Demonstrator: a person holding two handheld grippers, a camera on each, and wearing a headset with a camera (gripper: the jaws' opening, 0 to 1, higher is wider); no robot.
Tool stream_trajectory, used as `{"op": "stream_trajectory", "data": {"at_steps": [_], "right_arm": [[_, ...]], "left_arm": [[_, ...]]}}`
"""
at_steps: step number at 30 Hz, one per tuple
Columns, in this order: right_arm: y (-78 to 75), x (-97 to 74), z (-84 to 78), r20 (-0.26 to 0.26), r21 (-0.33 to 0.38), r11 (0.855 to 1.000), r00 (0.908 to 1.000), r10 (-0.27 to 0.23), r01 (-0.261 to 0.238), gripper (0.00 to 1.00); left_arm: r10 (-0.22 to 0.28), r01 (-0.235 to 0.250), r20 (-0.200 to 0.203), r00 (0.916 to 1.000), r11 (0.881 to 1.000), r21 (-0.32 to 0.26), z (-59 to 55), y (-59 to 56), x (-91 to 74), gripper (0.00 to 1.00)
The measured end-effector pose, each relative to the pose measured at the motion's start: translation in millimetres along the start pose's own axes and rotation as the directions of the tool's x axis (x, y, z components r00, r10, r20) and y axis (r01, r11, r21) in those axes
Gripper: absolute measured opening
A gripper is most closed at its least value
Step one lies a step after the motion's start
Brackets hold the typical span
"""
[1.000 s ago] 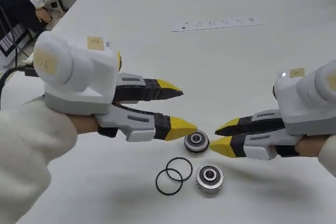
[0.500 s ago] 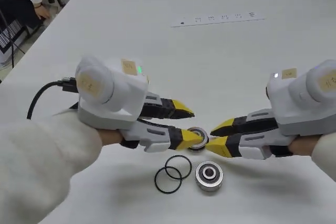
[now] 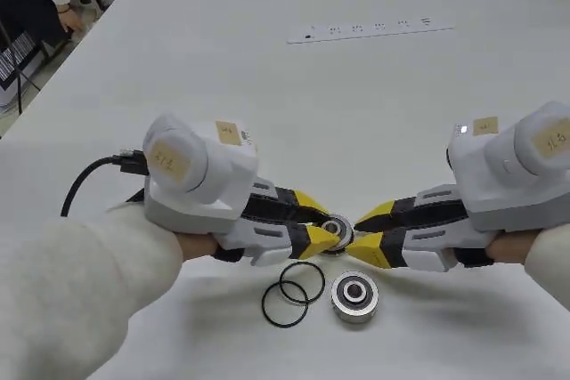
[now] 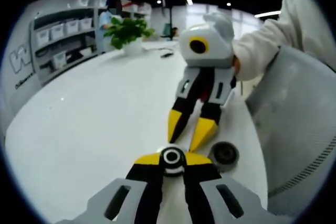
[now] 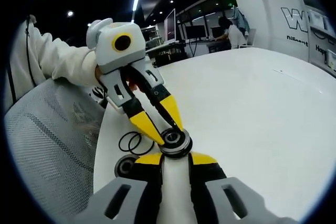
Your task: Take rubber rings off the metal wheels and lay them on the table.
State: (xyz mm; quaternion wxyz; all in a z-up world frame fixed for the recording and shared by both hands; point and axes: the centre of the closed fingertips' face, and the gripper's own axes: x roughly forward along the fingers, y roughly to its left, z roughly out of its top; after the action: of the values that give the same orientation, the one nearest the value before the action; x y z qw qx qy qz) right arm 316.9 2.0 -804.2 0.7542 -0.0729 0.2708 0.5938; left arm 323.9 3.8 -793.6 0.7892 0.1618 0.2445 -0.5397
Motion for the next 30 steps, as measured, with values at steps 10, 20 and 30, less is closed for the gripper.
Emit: {"op": "stream_trajectory", "data": {"at_steps": [10, 20, 30], "right_arm": [[1.2, 1.5, -0.5, -0.002, -0.042, 0.999, 1.0000, 0.007, -0.007, 0.14], [2.2, 0.4, -2.5, -0.014, -0.079, 0.997, 0.9999, 0.008, -0.009, 0.08], [3.8, -0.3, -3.4, -0.051, -0.063, 0.998, 0.9984, -0.025, 0.022, 0.06]], "left_arm": [[-0.001, 0.001, 0.009, 1.0000, 1.000, -0.013, -4.3, -1.8, 1.6, 0.15], [0.000, 0.000, 0.017, 0.9999, 1.000, -0.020, -3.6, -3.4, -0.8, 0.14], [0.004, -0.004, 0.018, 0.9998, 1.000, -0.019, -2.3, -4.7, -2.7, 0.14]]}}
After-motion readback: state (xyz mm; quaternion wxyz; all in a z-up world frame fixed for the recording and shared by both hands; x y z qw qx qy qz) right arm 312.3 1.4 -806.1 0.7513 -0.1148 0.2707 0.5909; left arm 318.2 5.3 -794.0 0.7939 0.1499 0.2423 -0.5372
